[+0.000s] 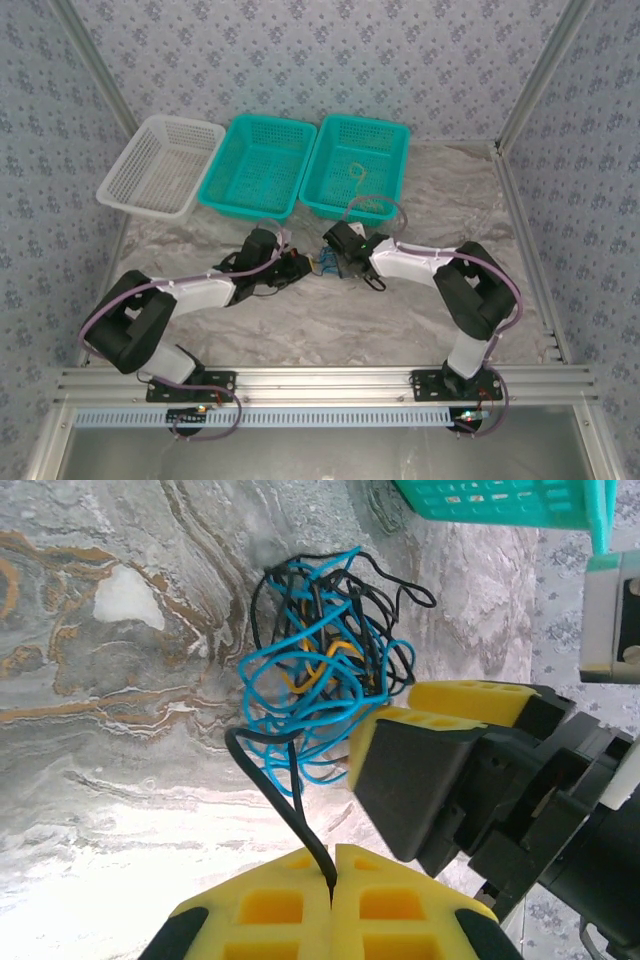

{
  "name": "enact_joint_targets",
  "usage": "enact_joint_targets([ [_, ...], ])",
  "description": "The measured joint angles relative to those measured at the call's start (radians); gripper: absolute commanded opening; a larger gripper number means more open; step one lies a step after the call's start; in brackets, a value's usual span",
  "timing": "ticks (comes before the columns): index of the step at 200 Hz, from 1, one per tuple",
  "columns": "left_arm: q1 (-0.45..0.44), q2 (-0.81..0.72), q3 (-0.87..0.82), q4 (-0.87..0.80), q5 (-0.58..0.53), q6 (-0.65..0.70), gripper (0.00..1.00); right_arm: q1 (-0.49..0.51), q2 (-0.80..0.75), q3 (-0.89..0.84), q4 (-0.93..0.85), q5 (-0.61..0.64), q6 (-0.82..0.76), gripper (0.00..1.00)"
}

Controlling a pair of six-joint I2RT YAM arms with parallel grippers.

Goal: Untangle the cables

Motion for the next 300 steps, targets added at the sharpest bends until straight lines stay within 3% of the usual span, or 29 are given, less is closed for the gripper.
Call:
enact_joint_targets([
  [45,0.002,0.0,0.011,-0.069,-0.032,-0.018,0.0,-0.021,-0.022,-0.006,-0.031,0.029,-0.003,0.56],
  [77,0.002,0.022,0.025,-0.1,-0.034,-0.018,0.0,-0.027,-0.049,-0.008,-0.046,0.015,-0.002,0.62],
  [116,0.001,0.069,0.031,-0.11,-0.023,-0.014,0.0,-0.027,-0.119,0.003,-0.038,-0.087,0.015,0.78],
  [144,-0.003,0.103,0.033,-0.11,-0.014,-0.013,0.0,-0.024,-0.112,0.061,-0.04,-0.147,0.072,0.83],
  [193,-0.005,0.122,0.033,-0.105,0.0,-0.01,0.0,0.015,-0.052,0.156,-0.06,-0.15,0.189,1.0],
  [253,-0.005,0.132,0.033,-0.1,0.0,-0.01,0.0,0.052,0.1,0.23,-0.099,-0.112,0.214,0.99],
  [300,-0.005,0.139,0.033,-0.099,0.003,-0.01,0.0,0.063,0.148,0.232,-0.108,-0.087,0.214,0.94],
])
